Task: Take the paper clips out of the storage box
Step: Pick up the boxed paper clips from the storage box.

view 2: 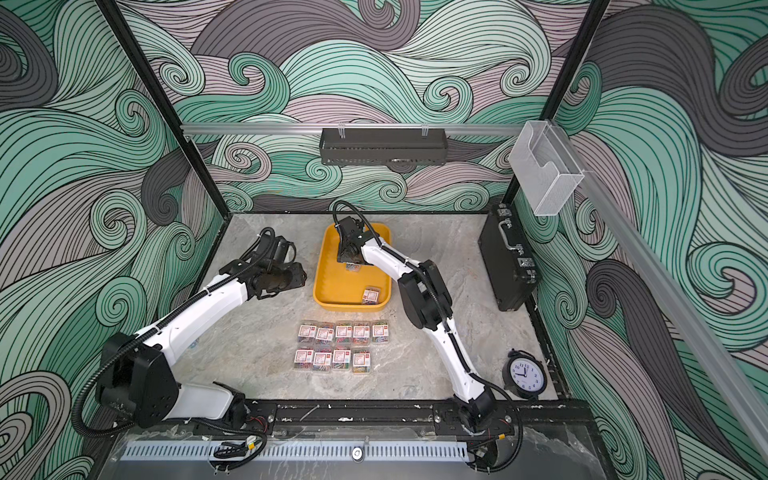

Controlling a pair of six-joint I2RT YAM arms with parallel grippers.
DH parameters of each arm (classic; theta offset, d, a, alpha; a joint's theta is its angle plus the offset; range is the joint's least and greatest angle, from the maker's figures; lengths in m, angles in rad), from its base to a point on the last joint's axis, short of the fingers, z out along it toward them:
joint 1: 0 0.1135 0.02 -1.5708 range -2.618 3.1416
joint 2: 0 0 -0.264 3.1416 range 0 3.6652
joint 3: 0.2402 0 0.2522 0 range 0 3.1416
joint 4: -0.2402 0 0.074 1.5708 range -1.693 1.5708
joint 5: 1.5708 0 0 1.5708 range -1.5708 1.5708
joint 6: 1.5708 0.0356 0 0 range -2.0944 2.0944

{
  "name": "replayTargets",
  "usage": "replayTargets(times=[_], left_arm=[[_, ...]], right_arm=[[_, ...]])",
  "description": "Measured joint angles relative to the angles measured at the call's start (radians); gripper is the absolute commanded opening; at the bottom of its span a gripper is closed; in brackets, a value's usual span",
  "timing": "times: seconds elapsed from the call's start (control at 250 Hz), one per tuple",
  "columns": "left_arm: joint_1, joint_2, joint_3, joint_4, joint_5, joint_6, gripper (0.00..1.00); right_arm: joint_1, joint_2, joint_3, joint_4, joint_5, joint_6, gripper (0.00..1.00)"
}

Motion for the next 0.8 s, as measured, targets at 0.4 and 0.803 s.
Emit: replayTargets(times=[0.4, 0.803], left_arm=[[0.0, -0.034, -0.013, 0.005, 0.011, -0.002, 0.5], [0.0, -0.066, -0.014, 0.002, 0.019, -0.002, 0.5]], right_arm=[[0.0, 0.054, 0.032, -0.058, 0.03, -0.037, 0.73], [-0.015, 0.054, 0.033, -0.069, 0.039, -0.138, 0.57]])
